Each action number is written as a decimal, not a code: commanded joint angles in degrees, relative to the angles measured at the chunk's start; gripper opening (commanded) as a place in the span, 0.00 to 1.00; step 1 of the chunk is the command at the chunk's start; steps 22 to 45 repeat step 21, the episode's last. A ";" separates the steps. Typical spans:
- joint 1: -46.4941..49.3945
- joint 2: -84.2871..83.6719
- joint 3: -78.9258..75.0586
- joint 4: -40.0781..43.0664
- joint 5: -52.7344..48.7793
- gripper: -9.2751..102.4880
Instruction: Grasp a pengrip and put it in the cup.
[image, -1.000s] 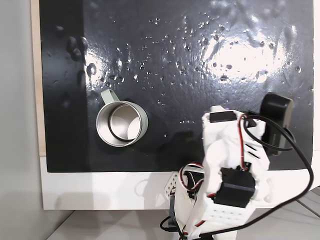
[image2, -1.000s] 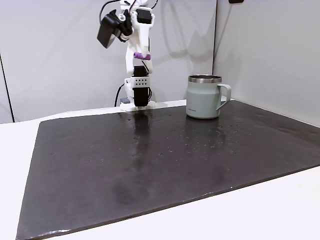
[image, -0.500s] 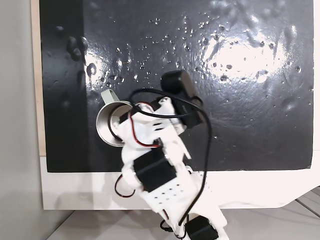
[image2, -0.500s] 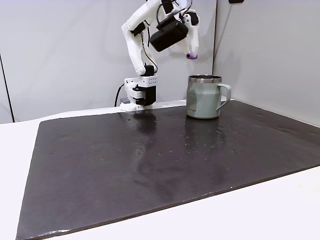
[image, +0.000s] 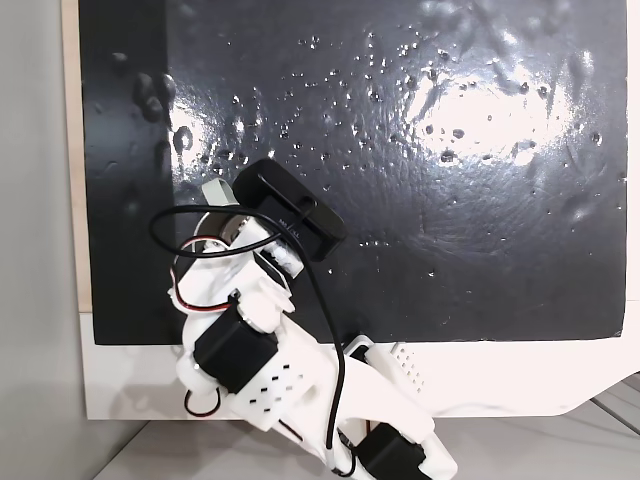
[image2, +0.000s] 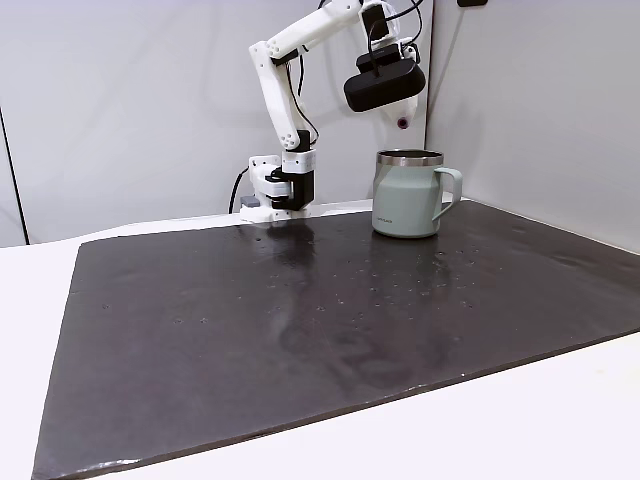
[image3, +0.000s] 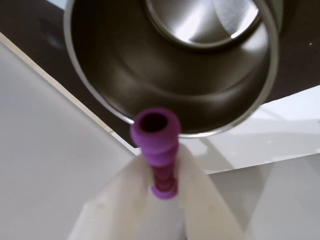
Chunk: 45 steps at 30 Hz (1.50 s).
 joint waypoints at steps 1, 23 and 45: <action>0.09 0.62 -5.19 0.53 -0.35 0.29; 1.05 1.67 -4.75 0.53 0.53 0.38; 1.05 1.67 -4.75 0.53 0.53 0.38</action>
